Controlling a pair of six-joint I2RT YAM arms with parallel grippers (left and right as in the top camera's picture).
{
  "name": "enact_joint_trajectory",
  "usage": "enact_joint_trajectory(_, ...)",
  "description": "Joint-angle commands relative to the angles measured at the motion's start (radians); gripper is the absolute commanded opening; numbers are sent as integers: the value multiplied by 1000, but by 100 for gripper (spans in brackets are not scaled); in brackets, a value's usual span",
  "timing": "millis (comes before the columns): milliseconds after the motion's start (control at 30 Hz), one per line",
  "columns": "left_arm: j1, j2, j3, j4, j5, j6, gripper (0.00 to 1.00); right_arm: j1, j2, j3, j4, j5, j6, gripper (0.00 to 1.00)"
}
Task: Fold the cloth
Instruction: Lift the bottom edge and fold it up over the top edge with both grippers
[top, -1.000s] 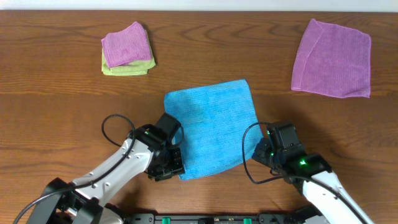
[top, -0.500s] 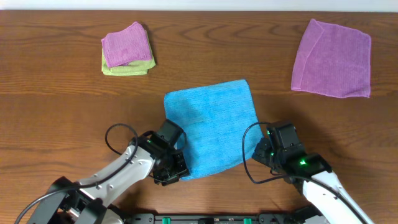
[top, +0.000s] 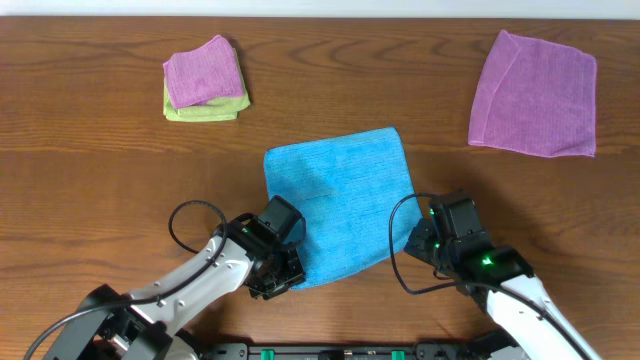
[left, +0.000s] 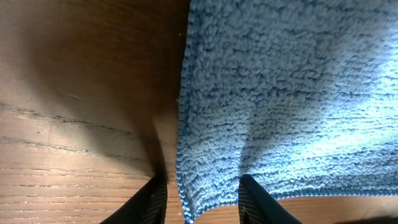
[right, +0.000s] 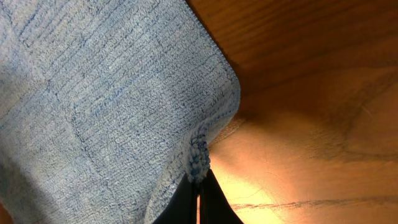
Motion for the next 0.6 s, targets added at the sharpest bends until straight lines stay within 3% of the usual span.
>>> enact_joint_trajectory(0, -3, -1, -9, 1, -65, -5, 37, 8, 0, 13, 3, 5, -14, 2)
enact_joint_trajectory(300, -3, 23, -9, 7, -80, -15, 19, 8, 0, 13, 3, 3, -14, 2)
enact_joint_trajectory(400, -3, 45, -9, 18, -69, -15, 6, 8, 0, 13, 3, 3, -14, 2)
enact_joint_trajectory(567, -3, 58, -9, 32, -54, -15, 6, 8, 0, 13, 3, 3, -14, 2)
